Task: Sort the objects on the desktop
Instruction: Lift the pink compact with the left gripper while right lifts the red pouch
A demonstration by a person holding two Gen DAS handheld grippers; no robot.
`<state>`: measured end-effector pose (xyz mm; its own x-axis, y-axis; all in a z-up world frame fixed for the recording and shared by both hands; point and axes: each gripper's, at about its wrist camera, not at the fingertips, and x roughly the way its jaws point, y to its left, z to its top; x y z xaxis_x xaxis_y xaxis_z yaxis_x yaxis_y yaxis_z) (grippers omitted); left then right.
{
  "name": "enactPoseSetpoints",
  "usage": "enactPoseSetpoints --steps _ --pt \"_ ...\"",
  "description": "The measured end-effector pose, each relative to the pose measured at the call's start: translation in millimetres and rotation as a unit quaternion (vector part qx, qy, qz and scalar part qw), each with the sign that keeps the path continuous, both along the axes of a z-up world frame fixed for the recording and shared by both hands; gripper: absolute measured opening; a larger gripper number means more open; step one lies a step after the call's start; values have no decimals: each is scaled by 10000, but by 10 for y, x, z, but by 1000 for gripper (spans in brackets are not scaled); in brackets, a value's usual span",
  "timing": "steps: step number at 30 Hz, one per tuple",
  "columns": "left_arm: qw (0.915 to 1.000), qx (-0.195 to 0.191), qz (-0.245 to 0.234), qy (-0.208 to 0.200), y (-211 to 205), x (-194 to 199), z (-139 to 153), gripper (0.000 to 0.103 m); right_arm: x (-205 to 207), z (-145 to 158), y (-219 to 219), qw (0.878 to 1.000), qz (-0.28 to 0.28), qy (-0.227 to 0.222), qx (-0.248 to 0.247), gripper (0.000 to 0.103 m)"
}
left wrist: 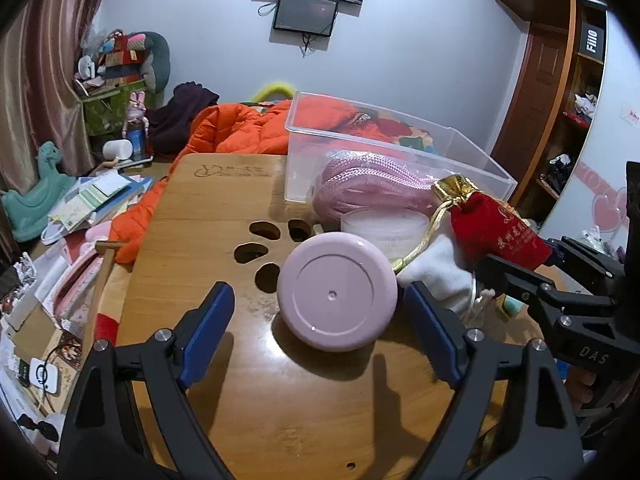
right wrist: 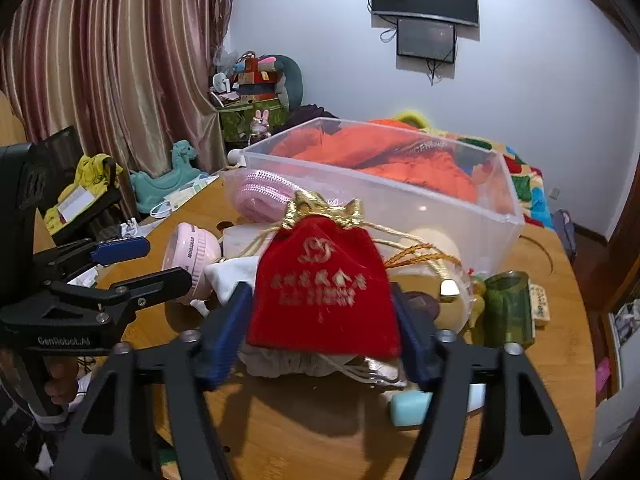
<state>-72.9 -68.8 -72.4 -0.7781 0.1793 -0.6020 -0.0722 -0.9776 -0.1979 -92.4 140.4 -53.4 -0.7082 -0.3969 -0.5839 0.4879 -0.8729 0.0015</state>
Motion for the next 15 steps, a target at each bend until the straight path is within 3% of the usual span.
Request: enactPoseSetpoints --steps 7,12,15 --pt "9999 61 -130 -95 62 -131 -26 83 -2 27 49 9999 37 -11 -132 27" --pt "9998 140 -136 -106 61 -156 -29 78 24 87 95 9997 -4 62 -237 23" --pt "9997 173 -114 -115 49 -161 -36 69 67 147 131 9994 -71 182 -269 22"
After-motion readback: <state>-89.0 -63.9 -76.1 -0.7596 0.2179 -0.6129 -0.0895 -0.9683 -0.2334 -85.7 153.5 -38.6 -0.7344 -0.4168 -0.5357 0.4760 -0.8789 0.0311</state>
